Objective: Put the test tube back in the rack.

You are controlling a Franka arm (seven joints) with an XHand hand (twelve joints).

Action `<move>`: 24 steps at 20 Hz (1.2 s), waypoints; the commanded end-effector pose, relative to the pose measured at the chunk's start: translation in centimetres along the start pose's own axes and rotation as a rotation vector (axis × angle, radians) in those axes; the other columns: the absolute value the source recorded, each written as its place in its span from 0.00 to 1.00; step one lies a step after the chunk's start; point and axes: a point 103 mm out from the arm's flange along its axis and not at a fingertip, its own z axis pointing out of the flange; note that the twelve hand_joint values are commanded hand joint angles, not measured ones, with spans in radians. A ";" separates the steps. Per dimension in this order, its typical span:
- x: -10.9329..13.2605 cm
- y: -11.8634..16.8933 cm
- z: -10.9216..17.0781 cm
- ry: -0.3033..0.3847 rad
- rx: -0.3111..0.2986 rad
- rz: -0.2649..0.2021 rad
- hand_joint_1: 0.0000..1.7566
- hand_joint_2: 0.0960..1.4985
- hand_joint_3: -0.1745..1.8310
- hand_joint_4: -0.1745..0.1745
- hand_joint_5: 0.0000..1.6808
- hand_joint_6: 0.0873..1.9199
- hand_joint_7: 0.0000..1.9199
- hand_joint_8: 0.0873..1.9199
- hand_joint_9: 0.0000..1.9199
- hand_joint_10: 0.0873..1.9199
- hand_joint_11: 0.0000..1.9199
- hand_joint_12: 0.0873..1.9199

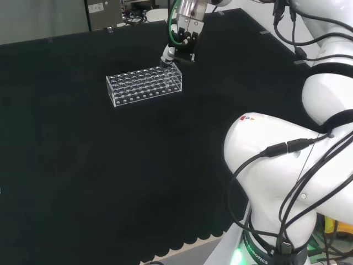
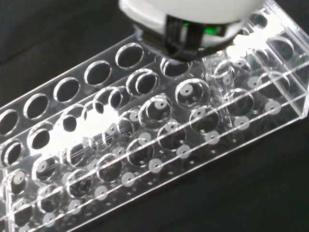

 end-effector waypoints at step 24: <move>5.5 -6.5 -13.9 0.047 -0.103 -0.142 0.69 0.31 0.46 0.57 0.41 0.33 0.32 0.44 0.42 0.40 0.32 0.71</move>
